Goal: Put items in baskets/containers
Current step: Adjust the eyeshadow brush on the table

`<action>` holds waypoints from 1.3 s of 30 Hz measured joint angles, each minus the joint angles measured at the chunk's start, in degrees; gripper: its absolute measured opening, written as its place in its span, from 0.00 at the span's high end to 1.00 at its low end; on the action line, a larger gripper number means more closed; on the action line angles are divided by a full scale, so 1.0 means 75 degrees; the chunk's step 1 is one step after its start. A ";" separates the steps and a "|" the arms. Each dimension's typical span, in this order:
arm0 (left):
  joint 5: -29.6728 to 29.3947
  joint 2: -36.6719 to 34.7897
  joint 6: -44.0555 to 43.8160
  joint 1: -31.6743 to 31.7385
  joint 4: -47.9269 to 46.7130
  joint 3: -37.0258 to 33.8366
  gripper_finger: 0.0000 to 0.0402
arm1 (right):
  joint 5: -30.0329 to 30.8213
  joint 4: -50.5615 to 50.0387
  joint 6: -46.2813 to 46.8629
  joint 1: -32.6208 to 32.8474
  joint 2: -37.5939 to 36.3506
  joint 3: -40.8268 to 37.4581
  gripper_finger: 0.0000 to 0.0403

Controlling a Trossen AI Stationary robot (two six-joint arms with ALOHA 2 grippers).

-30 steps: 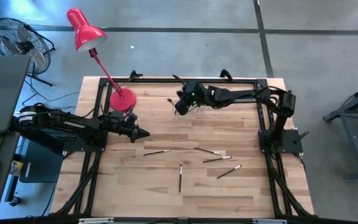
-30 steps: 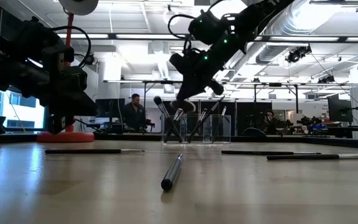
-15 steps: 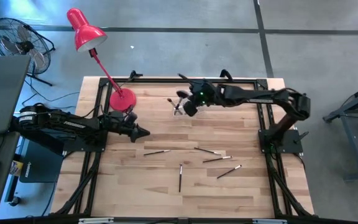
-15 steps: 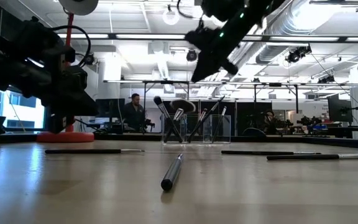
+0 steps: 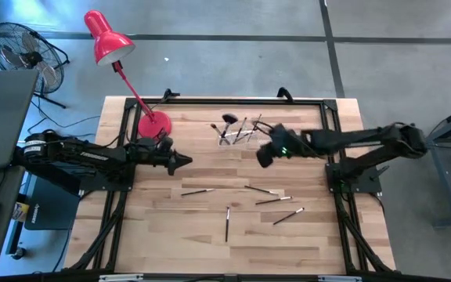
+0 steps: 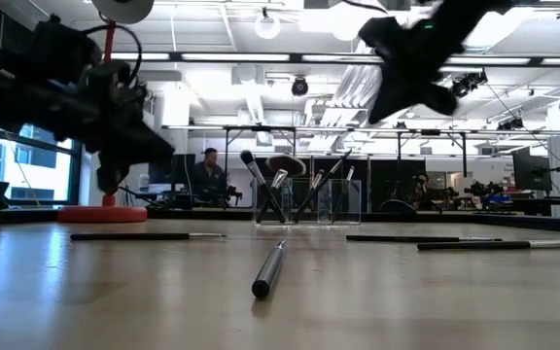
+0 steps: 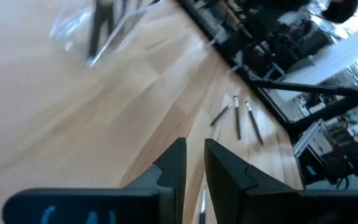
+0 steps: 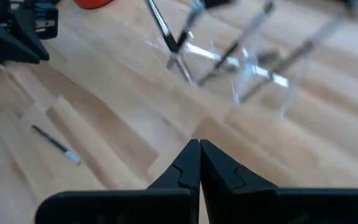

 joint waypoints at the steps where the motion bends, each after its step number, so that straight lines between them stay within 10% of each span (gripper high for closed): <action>1: 0.0000 0.0000 0.0202 -0.0003 -0.0049 0.0118 0.86 | 0.0114 0.0000 0.0363 0.0176 -0.0236 -0.0237 1.00; 19: -0.1858 0.0535 0.3450 -0.1427 -0.5506 0.4271 0.86 | 0.0844 -0.0427 0.2640 0.2433 -0.1628 -0.1848 1.00; 27: -0.3380 0.2054 0.3150 -0.3023 -0.7510 0.6022 0.86 | 0.0616 -0.1139 0.2682 0.2902 -0.1625 -0.1854 1.00; 39: -0.3410 0.4323 0.1848 -0.3824 -0.8561 0.8624 0.86 | 0.0230 -0.1187 0.2432 0.3447 -0.1625 -0.1854 1.00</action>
